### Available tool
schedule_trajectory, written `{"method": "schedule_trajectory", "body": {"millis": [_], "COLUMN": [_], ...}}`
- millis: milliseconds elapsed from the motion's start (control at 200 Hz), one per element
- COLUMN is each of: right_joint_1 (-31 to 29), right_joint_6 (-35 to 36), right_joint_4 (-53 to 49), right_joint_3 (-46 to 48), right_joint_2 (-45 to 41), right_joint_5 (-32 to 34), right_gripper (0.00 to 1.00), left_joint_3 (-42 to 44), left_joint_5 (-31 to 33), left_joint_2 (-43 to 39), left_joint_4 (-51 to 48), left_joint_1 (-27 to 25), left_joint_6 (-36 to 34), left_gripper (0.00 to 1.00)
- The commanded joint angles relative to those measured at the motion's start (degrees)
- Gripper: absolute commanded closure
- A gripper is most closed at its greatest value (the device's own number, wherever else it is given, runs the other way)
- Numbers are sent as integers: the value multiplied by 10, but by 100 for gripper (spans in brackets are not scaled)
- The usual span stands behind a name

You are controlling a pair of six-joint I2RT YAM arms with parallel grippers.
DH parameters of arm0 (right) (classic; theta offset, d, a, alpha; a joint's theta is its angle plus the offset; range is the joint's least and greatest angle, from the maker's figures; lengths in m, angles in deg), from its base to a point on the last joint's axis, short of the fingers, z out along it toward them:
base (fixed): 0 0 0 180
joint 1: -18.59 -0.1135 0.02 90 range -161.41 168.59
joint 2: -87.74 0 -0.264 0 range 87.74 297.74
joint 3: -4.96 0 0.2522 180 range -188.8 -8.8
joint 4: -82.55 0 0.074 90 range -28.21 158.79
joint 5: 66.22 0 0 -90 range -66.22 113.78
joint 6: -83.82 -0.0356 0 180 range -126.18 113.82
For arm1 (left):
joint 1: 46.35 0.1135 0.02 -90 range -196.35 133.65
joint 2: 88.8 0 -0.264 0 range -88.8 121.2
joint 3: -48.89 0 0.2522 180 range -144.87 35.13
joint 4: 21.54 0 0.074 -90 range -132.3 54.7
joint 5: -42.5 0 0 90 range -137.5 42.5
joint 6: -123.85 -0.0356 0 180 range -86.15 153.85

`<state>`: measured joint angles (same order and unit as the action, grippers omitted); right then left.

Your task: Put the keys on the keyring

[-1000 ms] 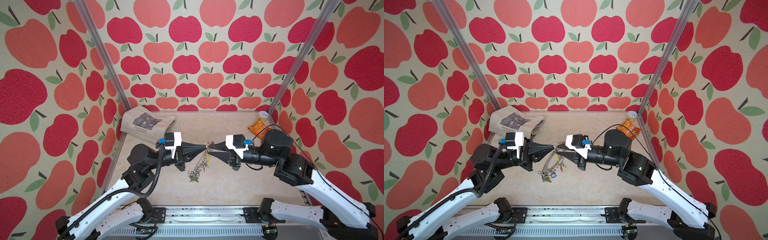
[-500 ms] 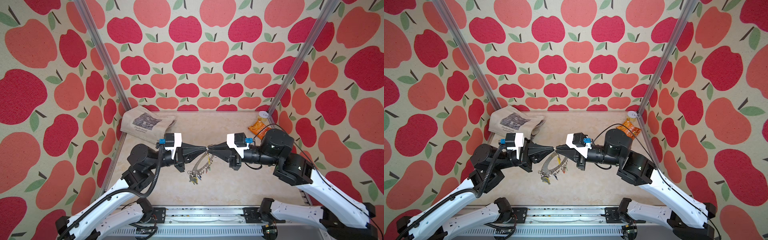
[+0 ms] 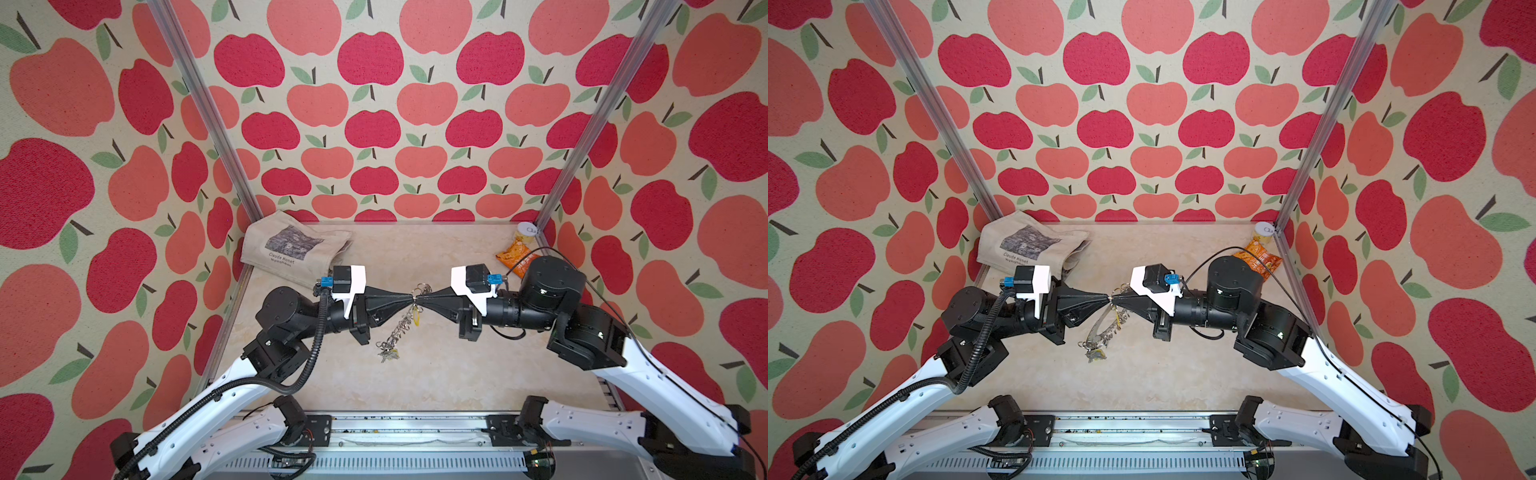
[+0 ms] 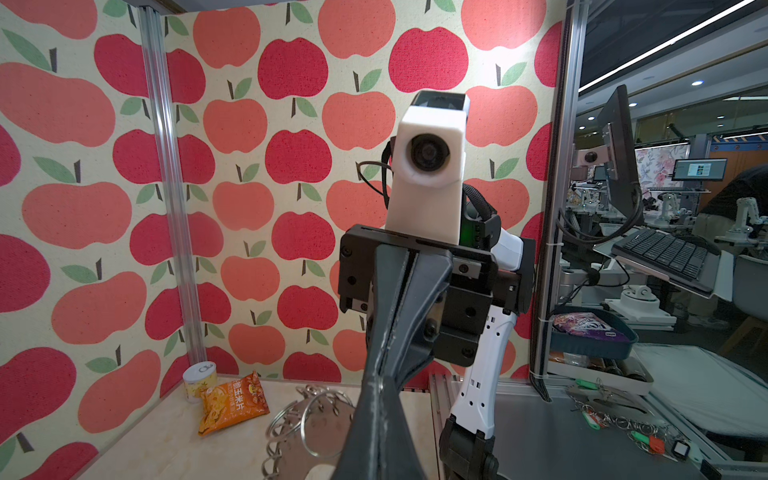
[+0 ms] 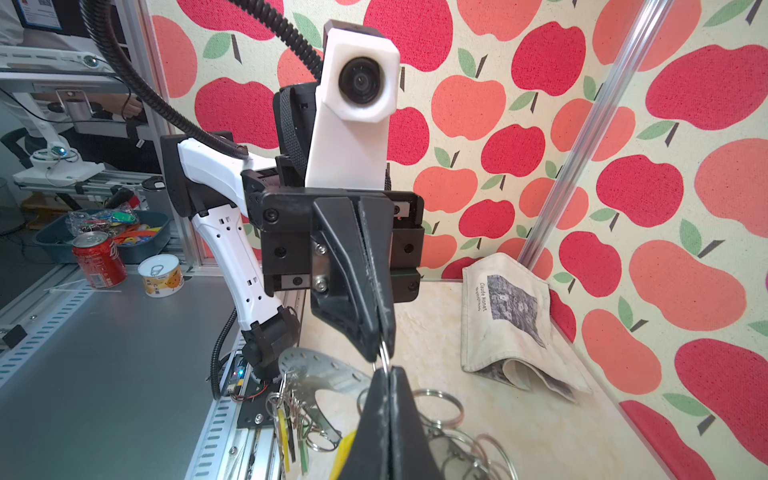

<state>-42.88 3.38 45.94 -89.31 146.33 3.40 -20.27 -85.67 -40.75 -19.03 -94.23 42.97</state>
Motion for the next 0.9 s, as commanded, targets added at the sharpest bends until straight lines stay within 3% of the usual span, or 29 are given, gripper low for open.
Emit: {"method": "schedule_trajectory", "body": {"millis": [0, 165, 340, 525, 896], "right_joint_1": [2, 1, 0, -1, -2], "right_joint_6": [39, 72, 86, 100, 105], "right_joint_4": [-87, -190, -252, -303, -322], "right_joint_3": [-54, -118, -164, -215, -243], "right_joint_2": [15, 45, 70, 111, 138], "right_joint_5": [35, 77, 94, 92, 87], "right_gripper": [100, 100, 100, 100, 100], "left_joint_3": [-45, -107, -186, -247, -237], "left_joint_5": [24, 68, 118, 175, 206], "left_joint_2": [-8, 0, 32, 82, 68], "left_joint_4": [-57, -228, -404, -510, -475], "left_joint_1": [1, 0, -12, -53, -78], "left_joint_6": [-12, -56, -114, -175, -199], "left_gripper": [85, 59, 49, 50, 59]}}
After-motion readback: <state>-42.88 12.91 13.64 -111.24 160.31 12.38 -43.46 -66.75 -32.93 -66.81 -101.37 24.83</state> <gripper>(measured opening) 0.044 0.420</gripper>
